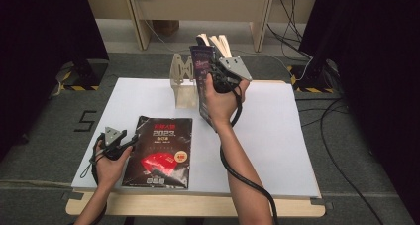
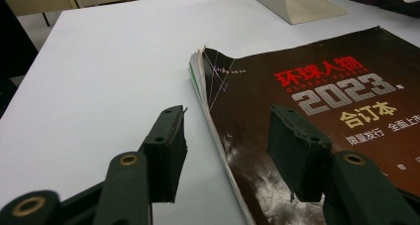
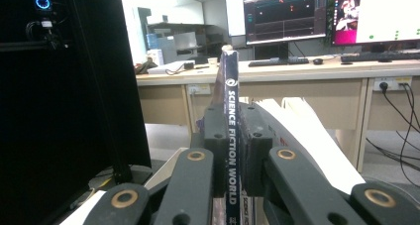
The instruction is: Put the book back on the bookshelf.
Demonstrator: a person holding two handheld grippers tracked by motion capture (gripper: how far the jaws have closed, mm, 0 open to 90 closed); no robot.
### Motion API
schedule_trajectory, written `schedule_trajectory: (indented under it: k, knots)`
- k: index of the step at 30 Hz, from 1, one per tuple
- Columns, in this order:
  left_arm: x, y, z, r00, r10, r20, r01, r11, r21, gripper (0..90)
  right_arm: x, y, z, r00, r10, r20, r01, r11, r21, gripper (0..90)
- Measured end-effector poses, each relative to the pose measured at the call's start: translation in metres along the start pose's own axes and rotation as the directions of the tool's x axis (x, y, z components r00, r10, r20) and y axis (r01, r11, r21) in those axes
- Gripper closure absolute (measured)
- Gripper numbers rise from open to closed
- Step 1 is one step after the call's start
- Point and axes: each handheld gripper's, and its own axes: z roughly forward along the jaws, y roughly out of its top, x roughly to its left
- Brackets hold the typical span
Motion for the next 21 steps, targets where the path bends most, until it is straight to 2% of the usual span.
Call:
schedule_trajectory:
  k: [8, 21]
  knots:
    - [0.001, 0.0, 0.0, 1.0, -0.002, 0.003, 0.002, 1.0, -0.003, 48.3, 0.002, 0.001, 0.01, 0.9998, -0.015, 0.015, 0.016, 1.0, -0.018, 85.1]
    - [0.001, 0.0, 0.0, 1.0, -0.002, 0.004, 0.002, 1.0, -0.006, 48.3, 0.007, -0.003, 0.029, 0.9981, -0.031, 0.053, 0.032, 0.999, -0.01, 85.1]
